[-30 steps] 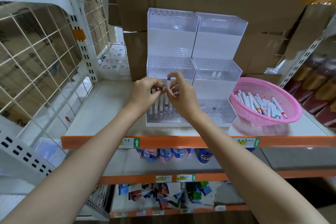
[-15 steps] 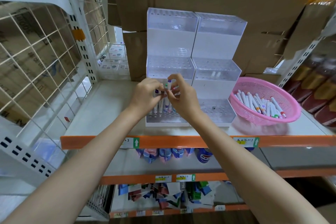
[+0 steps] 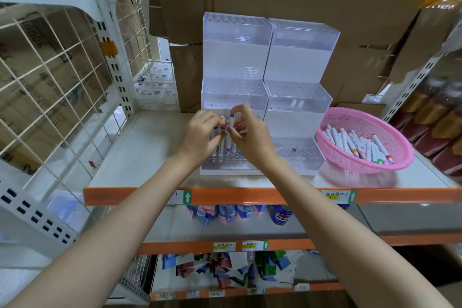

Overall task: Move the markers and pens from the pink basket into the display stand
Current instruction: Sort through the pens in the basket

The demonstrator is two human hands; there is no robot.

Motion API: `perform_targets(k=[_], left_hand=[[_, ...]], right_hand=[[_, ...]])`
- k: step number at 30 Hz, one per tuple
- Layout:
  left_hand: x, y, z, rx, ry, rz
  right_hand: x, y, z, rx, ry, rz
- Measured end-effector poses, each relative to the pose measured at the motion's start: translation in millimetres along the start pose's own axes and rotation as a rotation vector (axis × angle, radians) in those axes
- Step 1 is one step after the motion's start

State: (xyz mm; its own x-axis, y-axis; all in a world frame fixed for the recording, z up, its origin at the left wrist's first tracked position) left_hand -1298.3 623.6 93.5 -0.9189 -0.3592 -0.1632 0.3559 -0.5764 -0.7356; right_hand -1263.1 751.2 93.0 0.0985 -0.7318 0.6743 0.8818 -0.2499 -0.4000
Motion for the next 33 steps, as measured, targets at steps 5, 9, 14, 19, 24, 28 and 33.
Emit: perform_targets(k=[5, 9, 14, 19, 24, 28, 33], left_hand=[[3, 7, 7, 0.058, -0.054, -0.115], [7, 17, 9, 0.095, -0.058, -0.102], [6, 25, 11, 0.098, -0.065, -0.078], [6, 25, 11, 0.088, -0.068, -0.068], [6, 25, 9, 0.086, -0.07, -0.045], [7, 26, 6, 0.083, -0.07, -0.029], [9, 26, 6, 0.1, -0.092, -0.007]], right_hand=[[-3, 1, 1, 0.006, 0.048, 0.047], [-4, 6, -2, 0.015, 0.088, 0.077], [-4, 4, -4, 0.037, 0.125, 0.079], [-3, 1, -6, 0.039, 0.192, 0.082], [-9, 2, -9, 0.049, 0.195, 0.052], [-6, 2, -7, 0.012, 0.202, 0.086], [1, 6, 3, -0.188, 0.338, 0.272]])
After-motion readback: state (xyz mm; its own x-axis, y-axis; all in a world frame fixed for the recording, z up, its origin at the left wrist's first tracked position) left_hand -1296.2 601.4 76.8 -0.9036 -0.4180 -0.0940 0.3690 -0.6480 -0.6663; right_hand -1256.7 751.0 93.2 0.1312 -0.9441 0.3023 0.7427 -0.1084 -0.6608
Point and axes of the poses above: each hand's wrist, its own y-axis away from the middle knuckle, its own z-axis out of the back of the hand, x = y × z, the point moved 5 cm from there along -y, towards the middle knuckle, and after that the axes turned 11 degrees about -z, right-handed, at the moved point
